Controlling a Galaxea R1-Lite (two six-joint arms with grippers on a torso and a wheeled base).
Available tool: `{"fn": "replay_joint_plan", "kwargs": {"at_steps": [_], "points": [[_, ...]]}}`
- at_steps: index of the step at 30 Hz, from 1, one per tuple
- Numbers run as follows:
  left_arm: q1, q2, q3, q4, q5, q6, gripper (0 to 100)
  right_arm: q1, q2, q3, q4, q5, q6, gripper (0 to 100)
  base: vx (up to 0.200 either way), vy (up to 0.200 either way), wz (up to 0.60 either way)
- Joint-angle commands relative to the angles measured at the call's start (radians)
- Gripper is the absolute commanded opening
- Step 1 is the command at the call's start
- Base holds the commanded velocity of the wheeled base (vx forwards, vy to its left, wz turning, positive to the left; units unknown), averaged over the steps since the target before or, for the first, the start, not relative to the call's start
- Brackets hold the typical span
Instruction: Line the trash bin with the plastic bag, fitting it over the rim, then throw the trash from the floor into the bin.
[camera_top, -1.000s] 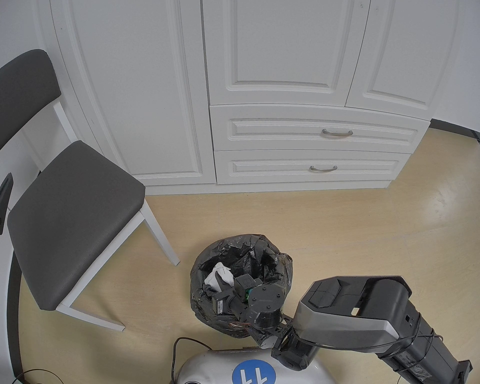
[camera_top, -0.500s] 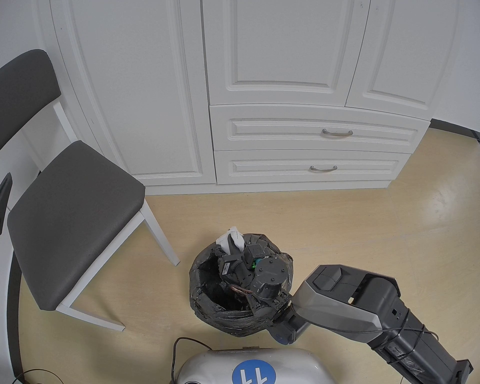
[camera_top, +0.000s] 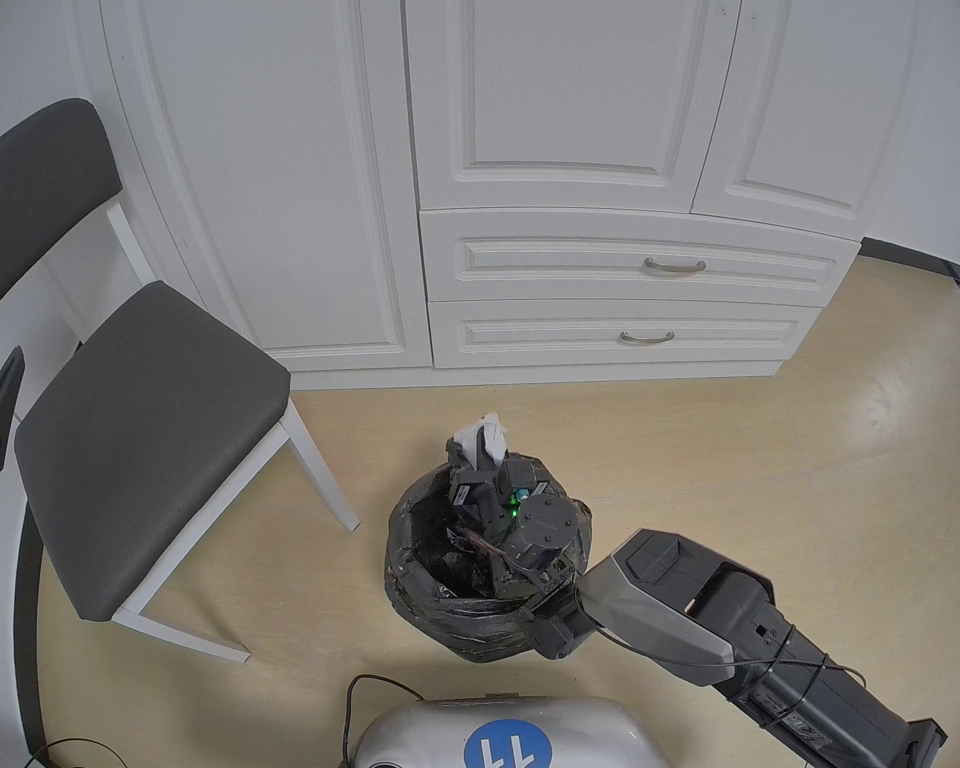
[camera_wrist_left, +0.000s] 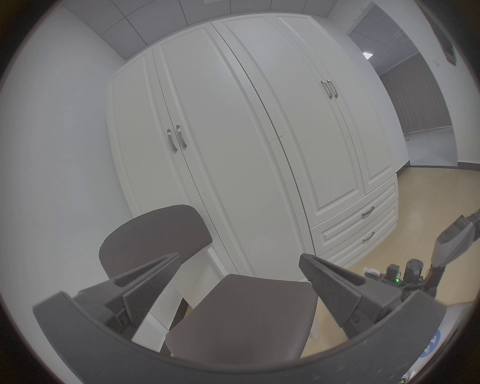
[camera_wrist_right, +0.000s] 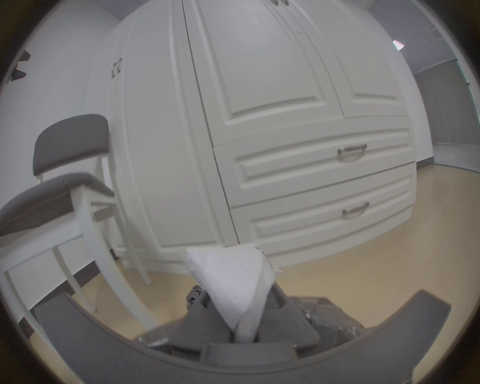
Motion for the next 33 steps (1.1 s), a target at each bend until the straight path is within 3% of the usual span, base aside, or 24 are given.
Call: {"fn": "replay_joint_plan", "kwargs": {"at_steps": [1,10,18,21,33], "points": [[0.000,0.002,0.000,-0.001,-0.001,0.001,100,0.000,0.025,-0.148,-0.018,-0.052,-0.050,0,0.000,0.000,0.00],[0.000,0.002,0.002,-0.001,-0.001,0.001,100,0.017,0.016,-0.105,-0.018,-0.065,-0.049,0,0.000,0.000,0.00],[0.000,0.002,0.002,-0.001,-0.001,0.001,100,0.107,-0.153,0.284,-0.018,-0.048,0.037,0,0.000,0.000,0.00],[-0.002,0.000,0.002,-0.001,-0.002,0.001,100,0.141,-0.205,0.405,-0.018,-0.008,0.079,0,0.000,0.000,0.00],[-0.002,-0.007,0.002,-0.001,-0.004,0.001,100,0.133,-0.207,0.415,-0.018,0.020,0.105,0,0.000,0.000,0.00]]}}
